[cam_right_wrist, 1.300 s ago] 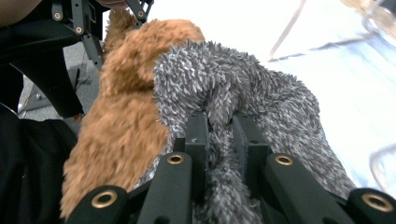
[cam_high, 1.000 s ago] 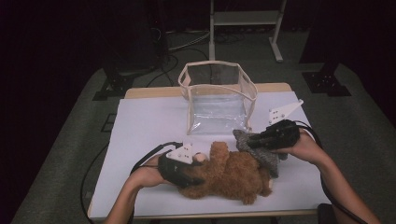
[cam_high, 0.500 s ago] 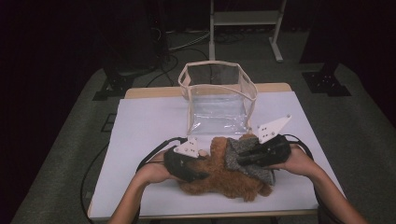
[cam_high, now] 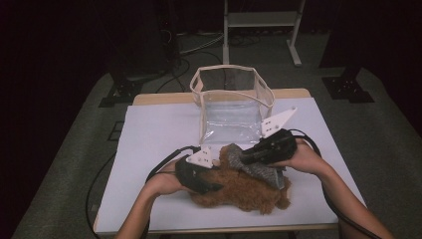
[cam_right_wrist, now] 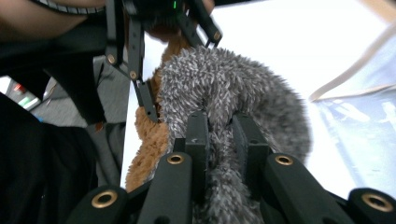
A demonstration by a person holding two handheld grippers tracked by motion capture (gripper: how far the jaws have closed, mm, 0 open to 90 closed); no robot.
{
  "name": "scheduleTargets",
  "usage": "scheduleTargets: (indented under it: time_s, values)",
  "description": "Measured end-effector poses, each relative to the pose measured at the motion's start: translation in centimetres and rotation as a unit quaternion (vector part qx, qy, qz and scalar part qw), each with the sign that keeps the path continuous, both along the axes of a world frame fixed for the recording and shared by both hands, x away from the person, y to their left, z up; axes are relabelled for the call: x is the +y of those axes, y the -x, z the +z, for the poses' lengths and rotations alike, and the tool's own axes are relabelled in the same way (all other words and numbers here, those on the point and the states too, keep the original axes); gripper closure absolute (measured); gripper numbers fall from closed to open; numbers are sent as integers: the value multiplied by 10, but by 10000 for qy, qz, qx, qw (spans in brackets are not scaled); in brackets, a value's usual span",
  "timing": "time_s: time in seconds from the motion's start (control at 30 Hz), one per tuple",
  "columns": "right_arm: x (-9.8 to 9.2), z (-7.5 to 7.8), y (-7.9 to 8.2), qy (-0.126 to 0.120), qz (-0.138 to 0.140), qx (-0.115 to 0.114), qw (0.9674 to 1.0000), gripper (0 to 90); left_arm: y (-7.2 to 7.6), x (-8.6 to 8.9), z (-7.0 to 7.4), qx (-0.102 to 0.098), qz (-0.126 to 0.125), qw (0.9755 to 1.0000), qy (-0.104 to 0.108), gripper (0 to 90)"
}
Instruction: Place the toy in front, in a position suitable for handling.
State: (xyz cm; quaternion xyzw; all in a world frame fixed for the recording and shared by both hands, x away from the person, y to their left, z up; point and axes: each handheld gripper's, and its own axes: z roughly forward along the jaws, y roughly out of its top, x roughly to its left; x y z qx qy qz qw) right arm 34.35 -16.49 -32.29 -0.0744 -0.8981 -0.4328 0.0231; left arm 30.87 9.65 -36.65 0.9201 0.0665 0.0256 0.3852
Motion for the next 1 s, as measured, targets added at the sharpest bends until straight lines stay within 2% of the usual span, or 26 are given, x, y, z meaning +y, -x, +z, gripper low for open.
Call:
scheduleTargets:
  time_s: [0.1, 0.17, 0.33, 0.47, 0.6, 0.8, 0.93, 1.0]
  values:
    - [9, -15, 2, 266, 172, 90, 9995, 774, 0, 1, 0, 13, -17, 10000, 17, 441]
    - [6, -17, 3, 270, 159, 151, 9994, 774, 0, 1, 0, 5, -21, 10000, 20, 440]
    - [-7, -2, -1, 139, -78, 27, 9999, 773, 0, 0, 0, -1, -9, 10000, -3, 438]
    - [-6, 10, -10, 70, -248, -92, 9996, 773, 1, 0, 1, -7, -127, 9999, -54, 435]
    - [2, 7, -19, 47, -248, -3, 9997, 773, 1, 2, 1, 3, -179, 9998, -60, 435]
    - [11, -8, -10, 310, -53, 154, 9994, 773, -1, 2, 0, 46, -79, 10000, 31, 442]
    - [2, -15, -3, 368, -24, 196, 9991, 773, -1, 1, -1, 29, -3, 10000, 0, 444]
    - [-9, -15, 1, 390, -40, 228, 9990, 773, -1, 1, 0, 26, 12, 10000, -3, 444]
